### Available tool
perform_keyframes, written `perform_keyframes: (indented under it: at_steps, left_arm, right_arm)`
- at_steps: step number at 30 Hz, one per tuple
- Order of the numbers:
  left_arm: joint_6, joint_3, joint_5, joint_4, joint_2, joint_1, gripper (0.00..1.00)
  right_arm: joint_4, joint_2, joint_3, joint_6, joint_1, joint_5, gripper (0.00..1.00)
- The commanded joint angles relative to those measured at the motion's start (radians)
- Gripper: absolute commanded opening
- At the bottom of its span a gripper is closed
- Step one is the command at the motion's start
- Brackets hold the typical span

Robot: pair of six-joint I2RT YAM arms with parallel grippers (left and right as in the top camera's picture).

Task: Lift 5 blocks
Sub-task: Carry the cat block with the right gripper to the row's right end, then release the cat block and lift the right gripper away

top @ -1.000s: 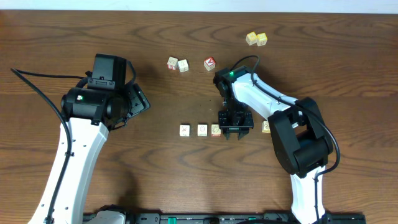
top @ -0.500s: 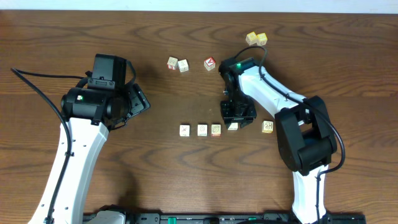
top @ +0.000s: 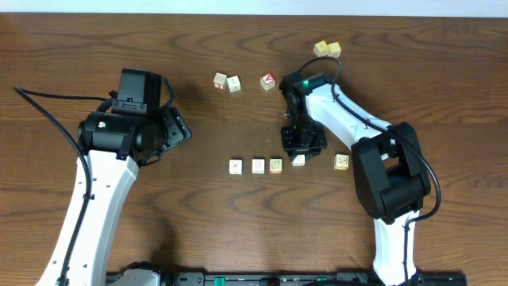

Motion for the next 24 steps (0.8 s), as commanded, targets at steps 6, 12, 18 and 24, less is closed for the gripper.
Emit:
perform_keyframes:
  at_steps: [6, 12, 18, 24]
  left_arm:
    - [0.002, 0.002, -0.013, -0.003, 0.000, 0.003, 0.82]
    - [0.002, 0.002, -0.013, -0.003, 0.000, 0.003, 0.81]
    - [0.002, 0.002, -0.013, -0.003, 0.000, 0.003, 0.81]
    - [0.002, 0.002, -0.013, -0.003, 0.000, 0.003, 0.81]
  right_arm:
    - [-0.049, -0.014, 0.010, 0.038, 0.029, -0.013, 0.33]
    - [-0.058, -0.014, 0.010, 0.082, 0.060, -0.013, 0.33]
    - [-0.058, -0.014, 0.010, 0.108, 0.076, -0.013, 0.33]
    - [-0.086, -0.014, 0.010, 0.121, 0.076, -0.013, 0.32]
